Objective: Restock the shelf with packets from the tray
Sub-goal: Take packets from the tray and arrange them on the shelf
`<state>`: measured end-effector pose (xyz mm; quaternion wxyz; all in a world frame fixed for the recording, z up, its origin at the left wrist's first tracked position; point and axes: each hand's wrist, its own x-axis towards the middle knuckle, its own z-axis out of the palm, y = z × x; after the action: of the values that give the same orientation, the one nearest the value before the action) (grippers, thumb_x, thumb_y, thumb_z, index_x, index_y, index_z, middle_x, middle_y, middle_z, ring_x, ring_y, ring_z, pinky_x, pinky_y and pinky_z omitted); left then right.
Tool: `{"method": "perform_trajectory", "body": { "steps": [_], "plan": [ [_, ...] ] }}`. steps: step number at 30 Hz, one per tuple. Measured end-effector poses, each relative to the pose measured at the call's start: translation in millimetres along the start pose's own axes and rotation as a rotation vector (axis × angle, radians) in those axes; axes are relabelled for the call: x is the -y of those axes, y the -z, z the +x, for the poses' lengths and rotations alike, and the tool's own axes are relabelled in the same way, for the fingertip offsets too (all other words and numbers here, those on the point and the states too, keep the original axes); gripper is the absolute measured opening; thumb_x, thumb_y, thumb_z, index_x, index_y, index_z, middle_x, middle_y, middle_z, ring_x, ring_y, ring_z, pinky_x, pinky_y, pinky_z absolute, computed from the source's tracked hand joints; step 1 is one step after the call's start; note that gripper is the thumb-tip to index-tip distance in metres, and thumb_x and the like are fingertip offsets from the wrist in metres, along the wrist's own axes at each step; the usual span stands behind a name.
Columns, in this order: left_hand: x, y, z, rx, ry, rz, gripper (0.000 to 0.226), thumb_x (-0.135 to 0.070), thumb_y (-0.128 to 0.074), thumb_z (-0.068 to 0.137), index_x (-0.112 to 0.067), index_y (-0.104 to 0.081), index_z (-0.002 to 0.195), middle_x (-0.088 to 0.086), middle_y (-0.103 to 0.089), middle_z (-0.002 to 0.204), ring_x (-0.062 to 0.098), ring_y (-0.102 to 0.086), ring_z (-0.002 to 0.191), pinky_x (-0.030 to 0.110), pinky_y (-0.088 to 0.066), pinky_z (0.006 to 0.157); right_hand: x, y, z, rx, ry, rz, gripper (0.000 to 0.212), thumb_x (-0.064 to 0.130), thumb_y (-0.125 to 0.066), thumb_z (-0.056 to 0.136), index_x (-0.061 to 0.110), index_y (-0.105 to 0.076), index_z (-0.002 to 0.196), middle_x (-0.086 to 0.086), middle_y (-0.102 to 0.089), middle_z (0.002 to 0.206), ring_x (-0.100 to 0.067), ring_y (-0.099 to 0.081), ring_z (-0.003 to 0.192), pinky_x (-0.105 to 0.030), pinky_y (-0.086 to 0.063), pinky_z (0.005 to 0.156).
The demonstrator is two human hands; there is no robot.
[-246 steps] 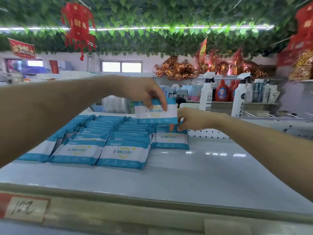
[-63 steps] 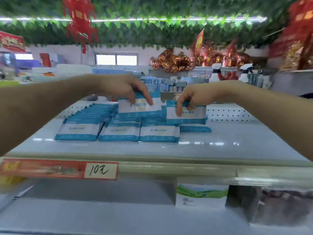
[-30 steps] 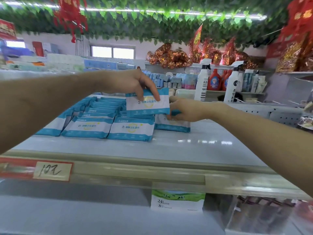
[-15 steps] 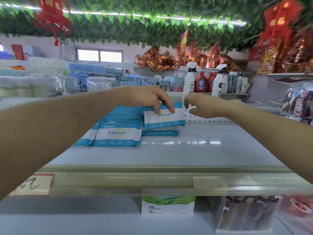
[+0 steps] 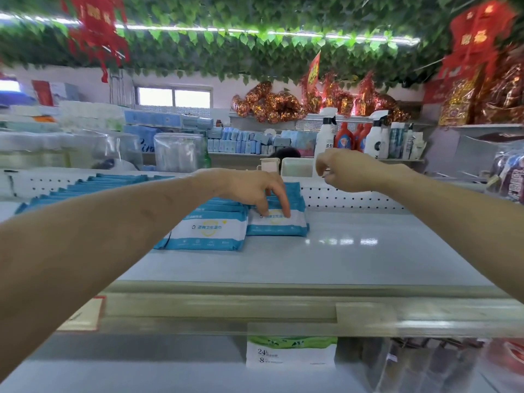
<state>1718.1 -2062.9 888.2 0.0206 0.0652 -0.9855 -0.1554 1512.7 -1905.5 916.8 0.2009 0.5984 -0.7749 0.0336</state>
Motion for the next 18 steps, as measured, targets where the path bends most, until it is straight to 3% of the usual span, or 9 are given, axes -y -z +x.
{"method": "perform_trajectory", "body": {
  "steps": [3,8,13,18],
  "plan": [
    [6,2,-11,-0.09,-0.028,0.014,0.04,-0.006,-0.069,0.092,-0.038,-0.075,0.116,-0.016,-0.048,0.131,-0.001,-0.044,0.119,0.017,-0.035,0.101,29,9,12,-0.032,0.021,0.006,0.012,0.018,-0.057,0.099,0.021,-0.062,0.11,-0.002,-0.06,0.119,-0.023,-0.061,0.102,-0.044,-0.057,0.088],
    [41,30,-83,-0.247,0.069,0.045,0.037,-0.009,-0.065,0.098,-0.033,-0.071,0.124,-0.012,-0.054,0.129,0.011,-0.055,0.114,0.03,-0.046,0.1,101,18,42,-0.01,0.139,0.019,0.014,0.02,-0.058,0.097,0.022,-0.06,0.111,-0.001,-0.062,0.116,-0.024,-0.061,0.102,-0.047,-0.055,0.089],
    [101,51,-223,-0.376,0.355,0.096,0.035,-0.003,-0.063,0.098,-0.031,-0.071,0.117,-0.007,-0.06,0.129,0.013,-0.061,0.099,0.039,-0.052,0.099,220,21,79,0.006,0.358,0.072,0.015,0.019,-0.056,0.097,0.021,-0.058,0.112,-0.003,-0.063,0.112,-0.027,-0.061,0.1,-0.046,-0.054,0.087],
    [140,46,-379,-0.501,0.673,0.124,0.036,-0.003,-0.064,0.095,-0.032,-0.07,0.116,-0.005,-0.066,0.125,0.002,-0.059,0.09,0.024,-0.051,0.079,364,27,105,-0.011,0.584,0.145,0.019,0.018,-0.056,0.097,0.019,-0.058,0.116,-0.004,-0.063,0.116,-0.027,-0.06,0.103,-0.044,-0.052,0.089]
  ]
}}
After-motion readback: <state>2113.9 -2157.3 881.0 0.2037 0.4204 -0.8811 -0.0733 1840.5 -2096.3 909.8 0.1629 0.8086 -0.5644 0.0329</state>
